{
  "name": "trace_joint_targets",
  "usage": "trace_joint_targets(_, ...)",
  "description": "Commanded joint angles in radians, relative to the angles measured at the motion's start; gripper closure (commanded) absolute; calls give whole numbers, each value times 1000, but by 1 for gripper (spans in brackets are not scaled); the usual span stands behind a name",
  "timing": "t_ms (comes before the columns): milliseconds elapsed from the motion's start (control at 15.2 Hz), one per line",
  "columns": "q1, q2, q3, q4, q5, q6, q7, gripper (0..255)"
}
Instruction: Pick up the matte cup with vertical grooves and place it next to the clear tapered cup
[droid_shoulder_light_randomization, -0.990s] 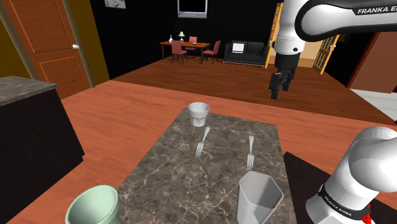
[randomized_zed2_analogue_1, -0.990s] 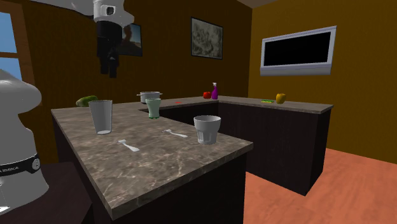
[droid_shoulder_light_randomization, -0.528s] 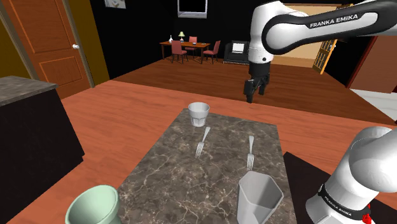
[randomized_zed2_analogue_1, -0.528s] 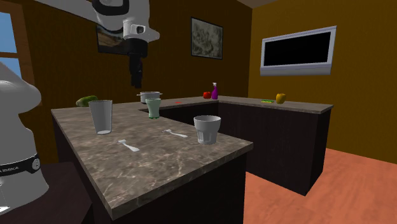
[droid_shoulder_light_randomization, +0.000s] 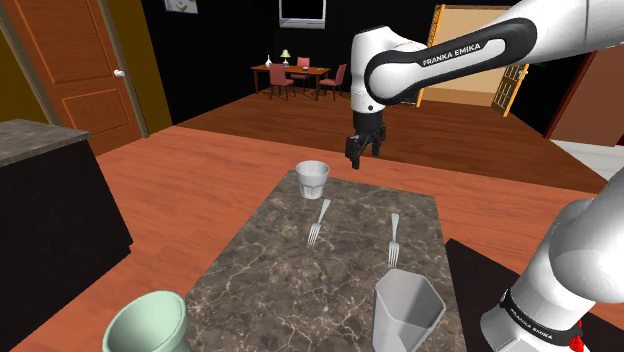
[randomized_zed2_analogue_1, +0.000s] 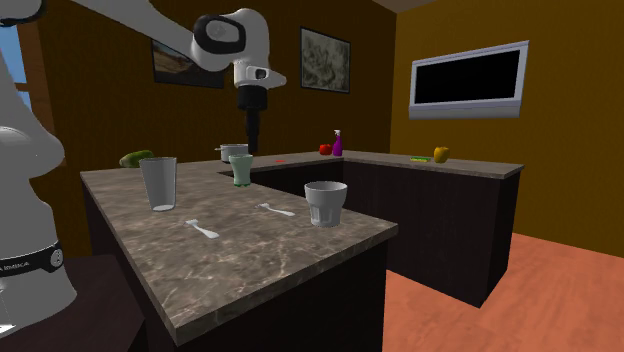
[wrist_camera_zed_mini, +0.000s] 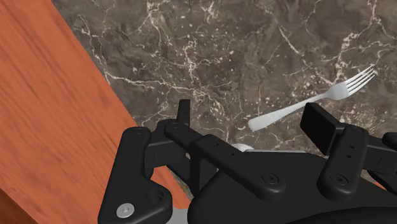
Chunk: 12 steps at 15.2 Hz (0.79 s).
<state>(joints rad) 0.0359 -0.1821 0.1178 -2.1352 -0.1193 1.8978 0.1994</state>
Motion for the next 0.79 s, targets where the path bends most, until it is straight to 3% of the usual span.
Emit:
trace_joint_targets(0,3,88,11,70,-14,19,22,0)
trace_joint_targets(726,58,518,37,479,-107,37,125,0)
